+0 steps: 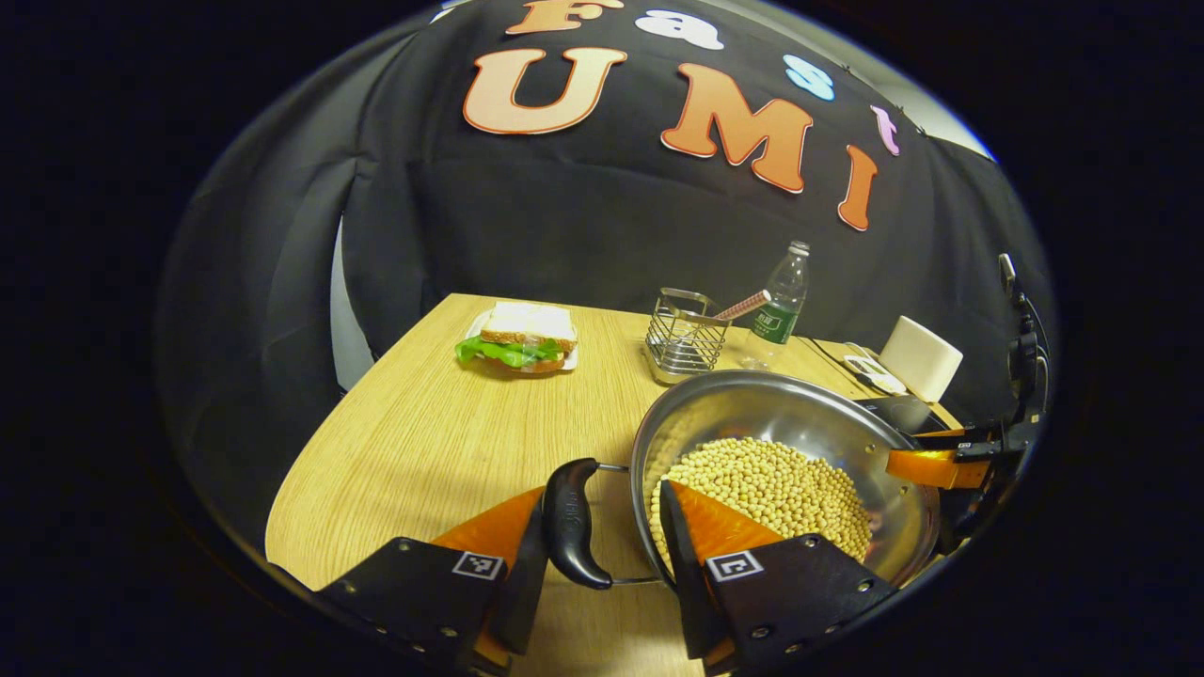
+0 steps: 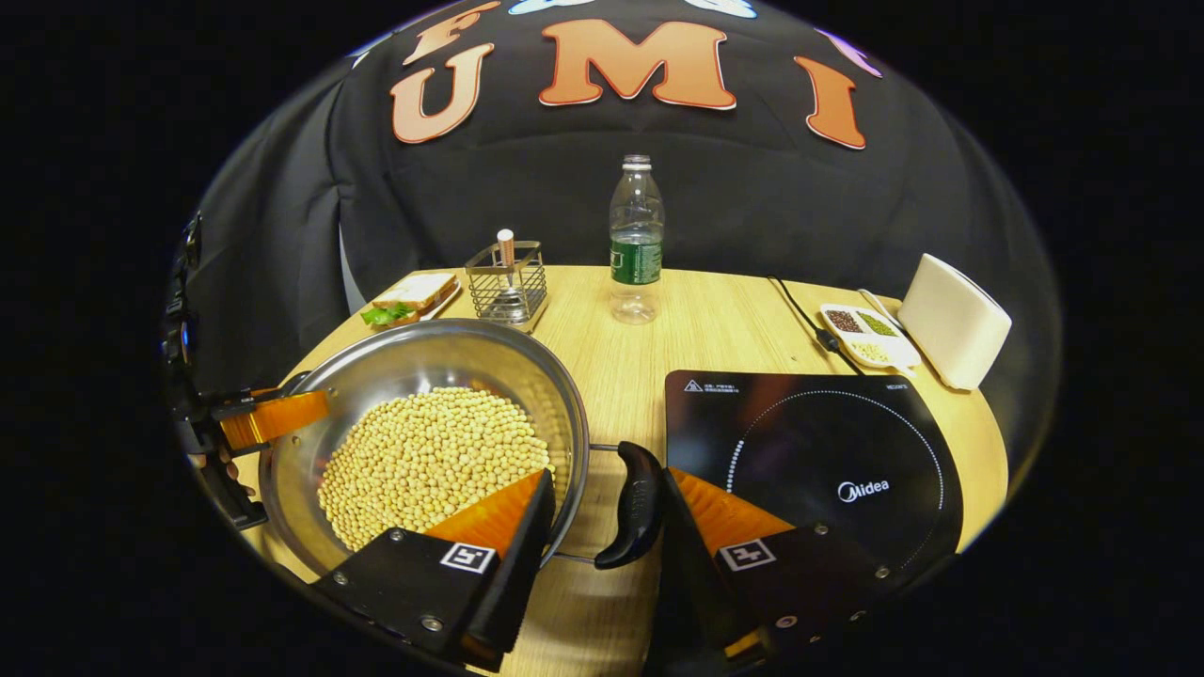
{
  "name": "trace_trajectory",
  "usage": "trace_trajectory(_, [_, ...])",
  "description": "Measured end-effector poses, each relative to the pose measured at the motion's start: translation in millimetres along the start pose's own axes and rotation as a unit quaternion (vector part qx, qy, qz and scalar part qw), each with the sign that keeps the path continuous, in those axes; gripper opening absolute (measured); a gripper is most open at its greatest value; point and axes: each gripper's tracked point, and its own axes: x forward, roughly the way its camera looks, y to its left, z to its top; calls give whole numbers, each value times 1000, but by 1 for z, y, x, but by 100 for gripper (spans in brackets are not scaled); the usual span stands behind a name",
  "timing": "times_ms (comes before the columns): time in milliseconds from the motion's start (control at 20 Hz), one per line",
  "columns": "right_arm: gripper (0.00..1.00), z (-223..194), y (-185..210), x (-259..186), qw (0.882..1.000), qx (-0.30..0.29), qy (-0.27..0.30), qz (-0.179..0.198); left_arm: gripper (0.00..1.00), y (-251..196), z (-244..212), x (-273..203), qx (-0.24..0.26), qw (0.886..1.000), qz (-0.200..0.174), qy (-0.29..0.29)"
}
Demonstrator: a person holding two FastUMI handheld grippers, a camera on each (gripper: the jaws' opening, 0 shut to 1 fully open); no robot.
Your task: First push the handle of the pot to place it horizontally, then grasp the pot with both hands and set it on the induction cooktop.
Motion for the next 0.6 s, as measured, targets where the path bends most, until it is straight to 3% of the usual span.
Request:
trace_trajectory(150, [58, 6, -2, 2, 1000, 11, -9, -2, 58, 2, 2, -3, 1, 1000, 19, 8])
trace_trajectory(200, [59, 6, -1, 3, 1000, 27, -8, 1, 51, 0, 2, -6, -9, 1000, 28, 11])
trace_trajectory(250, [50, 6, 0, 3, 999, 37, 1, 6, 51, -2, 2, -9, -18, 999, 32, 9])
trace_trajectory(350, [44, 10, -1, -1, 999, 38, -2, 11, 45, -4, 3, -15, -28, 999, 37, 8])
trace_trajectory(400, [39, 14, -3, -3, 999, 37, -9, 12, 46, -4, 5, -20, -29, 999, 41, 6])
trace_trajectory(600, [43, 31, -14, -24, 998, 41, -32, 18, 46, -21, 28, -41, -15, 999, 42, -16])
